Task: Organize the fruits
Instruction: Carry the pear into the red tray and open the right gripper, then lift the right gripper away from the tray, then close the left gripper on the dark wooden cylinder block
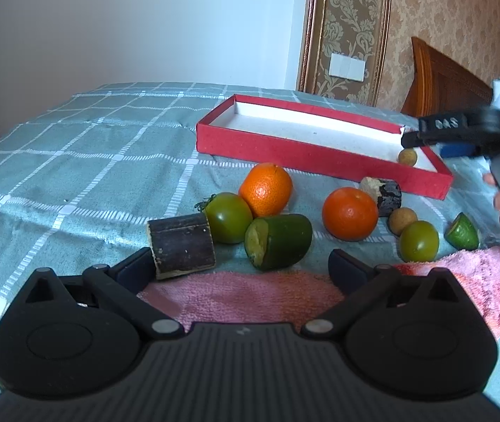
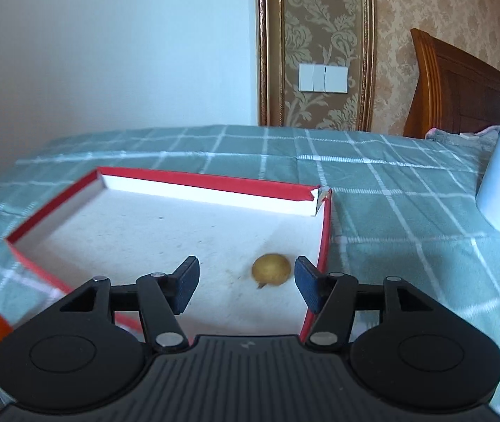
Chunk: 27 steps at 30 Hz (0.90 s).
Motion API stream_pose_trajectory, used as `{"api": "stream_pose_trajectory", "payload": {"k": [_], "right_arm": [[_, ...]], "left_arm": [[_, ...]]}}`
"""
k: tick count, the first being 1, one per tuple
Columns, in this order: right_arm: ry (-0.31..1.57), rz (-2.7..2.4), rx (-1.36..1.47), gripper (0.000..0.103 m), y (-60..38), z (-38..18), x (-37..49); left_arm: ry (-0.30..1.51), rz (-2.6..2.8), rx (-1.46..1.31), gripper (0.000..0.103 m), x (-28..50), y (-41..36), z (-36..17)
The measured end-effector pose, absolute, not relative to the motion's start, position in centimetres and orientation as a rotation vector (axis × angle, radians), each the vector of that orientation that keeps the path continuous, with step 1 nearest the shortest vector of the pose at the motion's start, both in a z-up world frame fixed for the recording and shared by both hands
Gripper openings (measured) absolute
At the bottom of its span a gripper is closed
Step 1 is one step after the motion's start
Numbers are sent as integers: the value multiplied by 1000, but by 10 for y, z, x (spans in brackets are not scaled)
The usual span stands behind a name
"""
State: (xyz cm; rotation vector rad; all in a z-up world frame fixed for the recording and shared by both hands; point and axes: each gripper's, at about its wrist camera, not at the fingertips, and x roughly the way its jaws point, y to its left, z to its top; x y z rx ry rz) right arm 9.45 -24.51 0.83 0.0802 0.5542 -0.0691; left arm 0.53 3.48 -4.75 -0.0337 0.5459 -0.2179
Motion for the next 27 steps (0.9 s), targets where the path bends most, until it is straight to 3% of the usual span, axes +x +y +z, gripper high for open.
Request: {"api": "stream_pose_trajectory", "payload": {"k": [2,12,27], "right_arm": [[520,-58,111,79,-248,6,80],[409,-56,160,85,-250,10,49],[443,-56,158,86,-248,6,48]], "left_arm": [[533,-233,-47,103,1,39,-47],[501,-167,46,103,-10,42,-36],[601,-30,-103,102,10,74,-32]]}}
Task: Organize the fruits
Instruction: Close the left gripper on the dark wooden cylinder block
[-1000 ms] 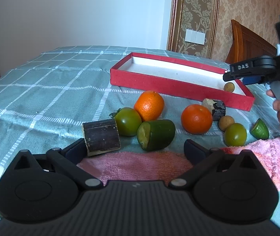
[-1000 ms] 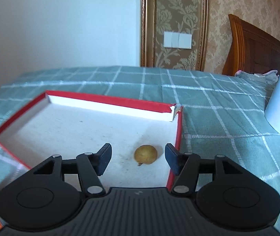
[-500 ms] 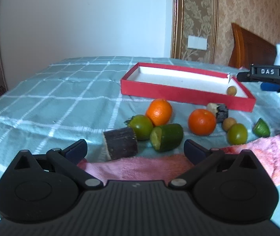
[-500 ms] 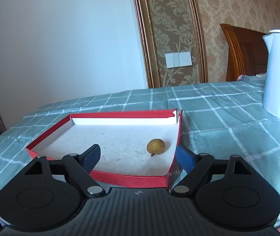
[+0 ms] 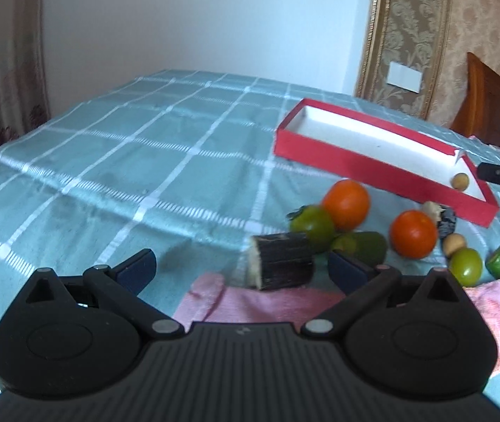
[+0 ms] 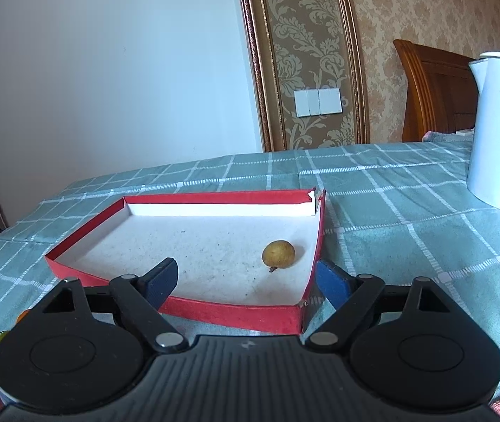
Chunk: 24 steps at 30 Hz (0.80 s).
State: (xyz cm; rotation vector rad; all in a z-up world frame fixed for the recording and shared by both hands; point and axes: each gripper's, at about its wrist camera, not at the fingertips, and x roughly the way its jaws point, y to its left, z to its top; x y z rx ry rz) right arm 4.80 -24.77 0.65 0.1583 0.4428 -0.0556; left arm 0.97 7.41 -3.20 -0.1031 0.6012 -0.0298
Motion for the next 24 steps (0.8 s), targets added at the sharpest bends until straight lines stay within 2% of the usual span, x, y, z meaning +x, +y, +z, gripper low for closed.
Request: {"api": "stream_pose_trajectory", "payload": {"k": [1,2,6,14,24], "right_arm": [[441,-57,158,86,-247,7,48],[437,-59,157,86,-247,7,47],[438,-68,145,86,-245,7,48],[460,-77,142,87,-245,4,50],[455,-48,151,87,-243,4,44]], "left_arm": [[603,-28,-112,98,10,76,-33],[605,-30,-119,89,11,77,-33],[600,-38,-105,80,10,74,-34],[569,-100,-64,35,3,60,-32],[531,-105,-61,33,-1,62,-22]]}}
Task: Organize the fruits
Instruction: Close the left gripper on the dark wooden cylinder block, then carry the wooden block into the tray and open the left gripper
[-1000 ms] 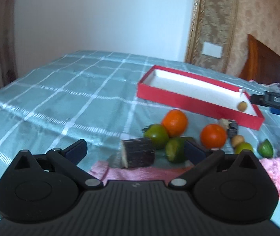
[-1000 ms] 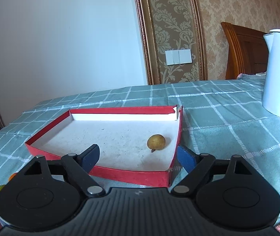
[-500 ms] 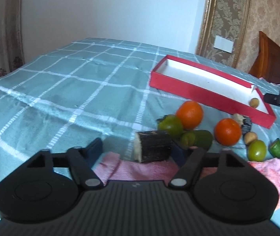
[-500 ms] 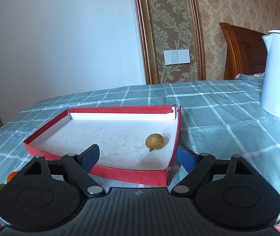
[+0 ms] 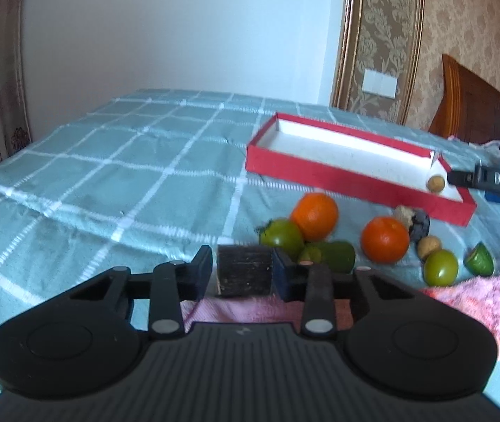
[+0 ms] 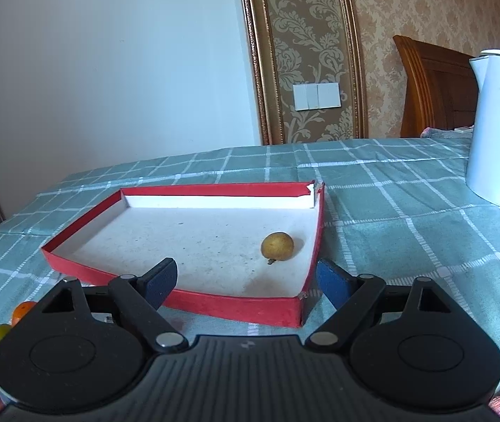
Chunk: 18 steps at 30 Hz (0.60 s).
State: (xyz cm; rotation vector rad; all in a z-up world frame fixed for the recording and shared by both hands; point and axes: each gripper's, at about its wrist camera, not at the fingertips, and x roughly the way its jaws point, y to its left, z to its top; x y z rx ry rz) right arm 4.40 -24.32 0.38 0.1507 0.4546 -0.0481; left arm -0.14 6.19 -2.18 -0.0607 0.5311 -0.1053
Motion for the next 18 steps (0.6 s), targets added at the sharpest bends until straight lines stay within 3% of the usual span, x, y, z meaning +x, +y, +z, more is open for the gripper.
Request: {"api": "stream_pose_trajectory", "payload": {"k": [18], "right_arm": [[449,-40,113,92,-236,2,35]], "left_arm": [[567,-112,-63,29,6,62,-27]]}}
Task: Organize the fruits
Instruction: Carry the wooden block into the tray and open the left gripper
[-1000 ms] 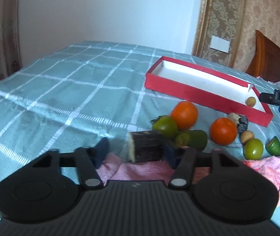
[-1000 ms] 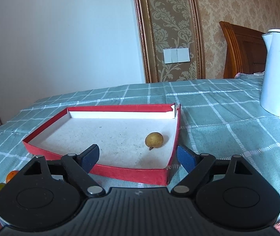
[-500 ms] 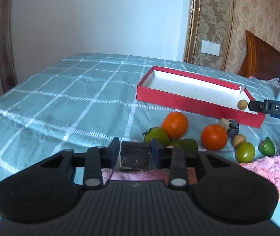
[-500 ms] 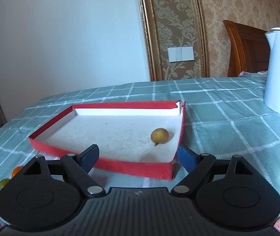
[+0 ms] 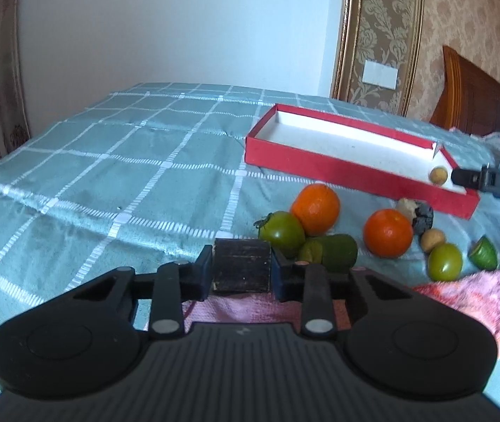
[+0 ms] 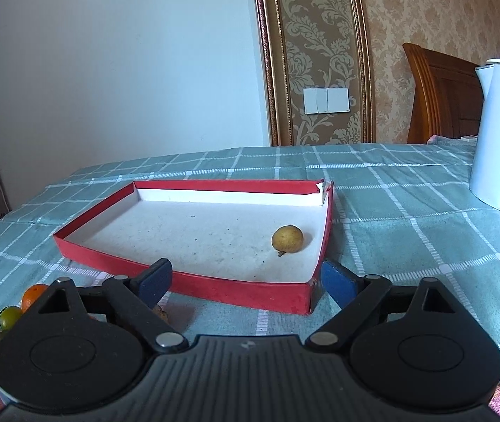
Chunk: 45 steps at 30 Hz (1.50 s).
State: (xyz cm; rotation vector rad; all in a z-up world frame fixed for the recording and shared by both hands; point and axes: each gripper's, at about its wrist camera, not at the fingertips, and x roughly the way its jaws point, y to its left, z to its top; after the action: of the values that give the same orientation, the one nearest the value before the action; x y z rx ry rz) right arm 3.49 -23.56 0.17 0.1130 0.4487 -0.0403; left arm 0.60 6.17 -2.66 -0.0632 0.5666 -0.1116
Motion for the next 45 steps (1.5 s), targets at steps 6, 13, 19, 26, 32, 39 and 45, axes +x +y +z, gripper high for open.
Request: {"api": "stream_pose_trajectory", "payload": {"k": [6,13,19,26,32,39,45], "right_arm": [[450,-46,111,92,-236,2,34],[452,-45,108,92,-235,2,34],[459,-42,105,92,-234,1,34],[486,-39,109,92,-234,-1,38],[497,-31,114,92,-234,-2,39],[526,-28,114,92,-234,-4,43],[536,-30,111,92,-234,-6,44]], "left_arm": [[518,-127,-36,29,8,61,-11],[485,-173,25,29,38,44,13],[473,-222,76,29,83,15,20],[481,-227,165,29,138,-19,20],[542,-248,196,29,178,-41,10],[675,-268,184,29,211,-52,-8],[687,-231,162,43,215,-48,-8]]}}
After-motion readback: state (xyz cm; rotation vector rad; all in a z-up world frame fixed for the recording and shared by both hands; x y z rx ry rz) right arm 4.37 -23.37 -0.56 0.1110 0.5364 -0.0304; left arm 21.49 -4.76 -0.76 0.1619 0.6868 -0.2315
